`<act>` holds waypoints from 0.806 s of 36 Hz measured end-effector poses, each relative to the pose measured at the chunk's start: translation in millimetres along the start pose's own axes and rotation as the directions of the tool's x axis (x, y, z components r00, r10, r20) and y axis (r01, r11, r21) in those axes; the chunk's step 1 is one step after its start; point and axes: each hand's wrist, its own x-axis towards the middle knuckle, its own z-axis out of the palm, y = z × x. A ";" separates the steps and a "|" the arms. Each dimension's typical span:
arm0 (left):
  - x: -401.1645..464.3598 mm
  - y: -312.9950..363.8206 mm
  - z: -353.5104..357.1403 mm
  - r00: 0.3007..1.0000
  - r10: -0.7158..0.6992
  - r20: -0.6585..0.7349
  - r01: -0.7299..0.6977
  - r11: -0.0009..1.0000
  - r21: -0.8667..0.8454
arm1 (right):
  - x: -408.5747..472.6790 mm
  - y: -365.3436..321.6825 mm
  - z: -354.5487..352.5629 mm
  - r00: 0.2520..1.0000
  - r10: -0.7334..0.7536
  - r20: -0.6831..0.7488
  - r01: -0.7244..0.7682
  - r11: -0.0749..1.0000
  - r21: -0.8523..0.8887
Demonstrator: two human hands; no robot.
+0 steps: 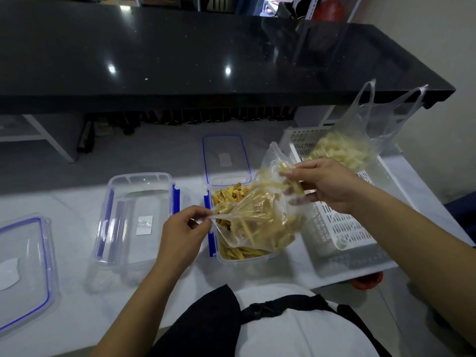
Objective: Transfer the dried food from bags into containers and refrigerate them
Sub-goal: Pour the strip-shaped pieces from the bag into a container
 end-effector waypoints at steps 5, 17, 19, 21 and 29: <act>-0.2 -0.8 -0.2 1.000 -0.001 -0.004 0.001 1.000 0.005 | 2.7 -8.8 3.0 0.995 -0.081 -0.058 0.075 0.993 -0.089; -1.0 -5.9 -1.7 1.000 0.009 -0.004 -0.009 1.000 -0.012 | -5.7 -42.1 8.7 0.911 -0.393 -0.127 0.350 0.898 -0.268; -0.9 -7.5 -0.5 1.000 0.003 0.010 -0.003 1.000 -0.029 | -7.4 -47.3 11.4 0.907 -0.402 -0.126 0.372 0.905 -0.208; -1.7 -9.2 1.1 1.000 0.001 0.027 0.000 0.999 -0.044 | -8.6 -51.2 12.7 0.904 -0.408 -0.128 0.382 0.905 -0.186; -2.9 -10.9 4.6 0.999 0.012 0.053 -0.010 0.999 -0.045 | -6.6 -44.4 10.7 0.929 -0.343 -0.135 0.303 0.919 -0.254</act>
